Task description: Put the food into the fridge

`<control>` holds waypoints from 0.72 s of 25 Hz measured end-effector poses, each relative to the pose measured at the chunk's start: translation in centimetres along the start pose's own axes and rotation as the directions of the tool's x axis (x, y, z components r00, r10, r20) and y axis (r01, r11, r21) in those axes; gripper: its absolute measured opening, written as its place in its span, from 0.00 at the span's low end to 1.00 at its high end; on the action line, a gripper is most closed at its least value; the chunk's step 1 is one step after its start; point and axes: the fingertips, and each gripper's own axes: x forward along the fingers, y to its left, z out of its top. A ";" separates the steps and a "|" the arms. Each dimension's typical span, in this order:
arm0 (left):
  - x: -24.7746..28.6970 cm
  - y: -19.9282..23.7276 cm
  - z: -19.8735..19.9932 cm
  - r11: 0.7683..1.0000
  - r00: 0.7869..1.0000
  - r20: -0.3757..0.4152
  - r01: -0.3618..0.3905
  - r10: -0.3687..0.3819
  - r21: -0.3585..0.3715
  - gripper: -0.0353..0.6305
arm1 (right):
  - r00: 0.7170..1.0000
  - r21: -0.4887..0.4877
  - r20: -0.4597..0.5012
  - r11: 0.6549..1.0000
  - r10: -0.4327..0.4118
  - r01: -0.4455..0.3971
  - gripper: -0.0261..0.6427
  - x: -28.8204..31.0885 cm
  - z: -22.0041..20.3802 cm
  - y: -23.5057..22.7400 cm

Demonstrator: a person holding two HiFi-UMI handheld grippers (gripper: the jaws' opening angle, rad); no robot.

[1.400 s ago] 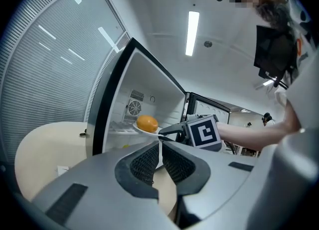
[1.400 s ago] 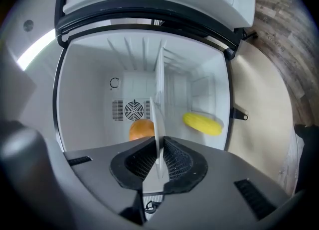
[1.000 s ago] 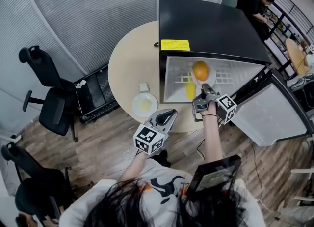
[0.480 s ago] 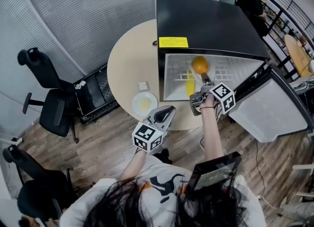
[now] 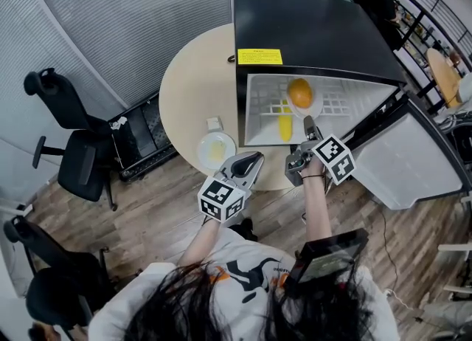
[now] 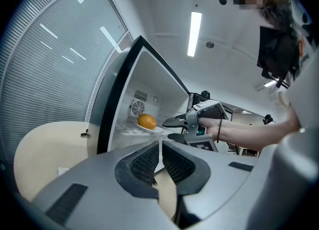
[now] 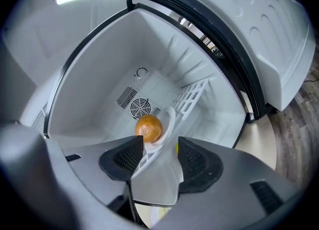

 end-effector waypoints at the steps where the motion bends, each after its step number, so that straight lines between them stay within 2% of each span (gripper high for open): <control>1: 0.0 -0.1 0.0 1.000 1.000 0.000 -0.001 0.001 0.000 0.07 | 1.000 -0.007 -0.004 1.000 0.017 -0.017 0.38 -0.5 -0.2 0.1; 4: 0.0 -0.5 0.0 1.000 1.000 0.001 -0.010 0.010 -0.003 0.07 | 0.998 -0.062 -0.020 0.996 0.056 -0.057 0.36 -2.2 -0.5 0.4; 9: -0.3 -1.7 -0.2 0.999 0.999 0.007 -0.043 0.043 -0.017 0.07 | 0.993 -0.159 -0.053 0.981 0.103 -0.110 0.24 -5.5 -1.0 0.5; 15: -1.3 -5.5 -0.9 0.996 0.996 0.003 -0.085 0.085 -0.015 0.07 | 0.974 -0.197 -0.158 0.961 0.165 -0.195 0.19 -9.9 -2.6 -0.4; 18: -1.8 -7.6 -1.2 0.994 0.994 0.011 -0.111 0.111 -0.012 0.07 | 0.954 -0.253 -0.225 0.934 0.197 -0.252 0.17 -12.0 -3.7 -0.9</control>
